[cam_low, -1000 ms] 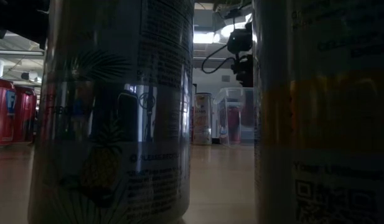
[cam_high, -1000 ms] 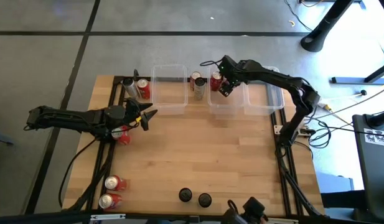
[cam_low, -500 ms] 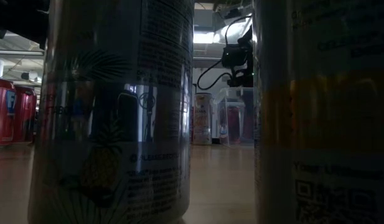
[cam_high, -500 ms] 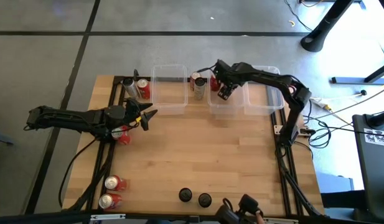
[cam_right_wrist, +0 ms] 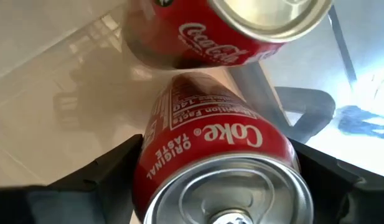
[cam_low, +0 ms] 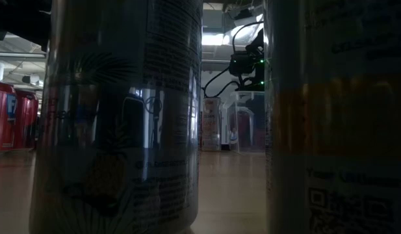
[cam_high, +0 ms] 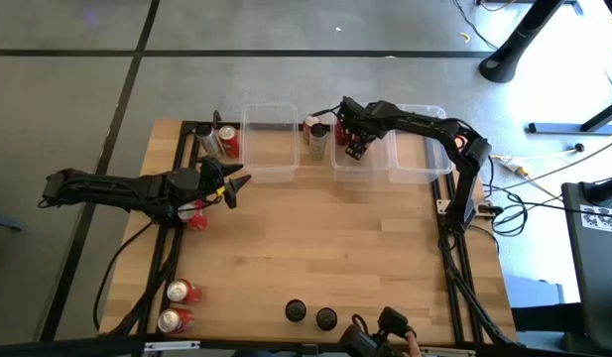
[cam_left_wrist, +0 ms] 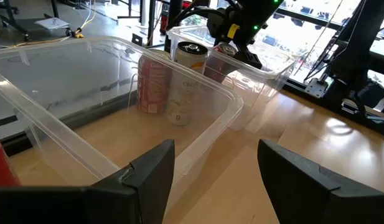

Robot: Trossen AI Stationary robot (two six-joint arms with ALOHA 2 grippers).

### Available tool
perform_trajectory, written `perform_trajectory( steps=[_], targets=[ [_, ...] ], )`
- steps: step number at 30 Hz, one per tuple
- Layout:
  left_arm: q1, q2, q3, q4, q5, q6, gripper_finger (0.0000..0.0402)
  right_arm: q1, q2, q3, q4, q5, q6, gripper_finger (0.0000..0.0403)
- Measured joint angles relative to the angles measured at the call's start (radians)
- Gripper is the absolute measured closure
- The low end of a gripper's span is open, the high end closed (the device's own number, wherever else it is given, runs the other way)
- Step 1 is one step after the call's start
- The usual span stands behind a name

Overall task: Sort soda cans
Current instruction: Put the bottom red soda can into the center transparent bin

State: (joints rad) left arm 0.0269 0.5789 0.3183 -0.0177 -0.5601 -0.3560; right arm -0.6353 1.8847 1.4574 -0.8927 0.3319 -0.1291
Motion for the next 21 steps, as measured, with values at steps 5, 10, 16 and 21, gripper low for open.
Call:
perform_trajectory(
  steps=[5,10,16,21],
  targets=[
    [0.000,0.000,0.000,0.000,0.006,0.017,0.0180,0.001,0.000,0.000,-0.013,0.016,-0.007,0.0082],
    [0.000,0.000,0.000,0.001,0.007,0.018,0.0180,0.001,0.000,0.000,-0.040,0.016,-0.008,0.0081],
    [0.000,0.000,0.000,0.002,0.007,0.017,0.0180,0.001,-0.001,0.000,-0.049,0.000,-0.008,0.0079],
    [0.000,0.000,0.000,0.002,0.007,0.018,0.0180,0.001,-0.002,0.001,-0.051,-0.018,-0.002,0.0038]
  ],
)
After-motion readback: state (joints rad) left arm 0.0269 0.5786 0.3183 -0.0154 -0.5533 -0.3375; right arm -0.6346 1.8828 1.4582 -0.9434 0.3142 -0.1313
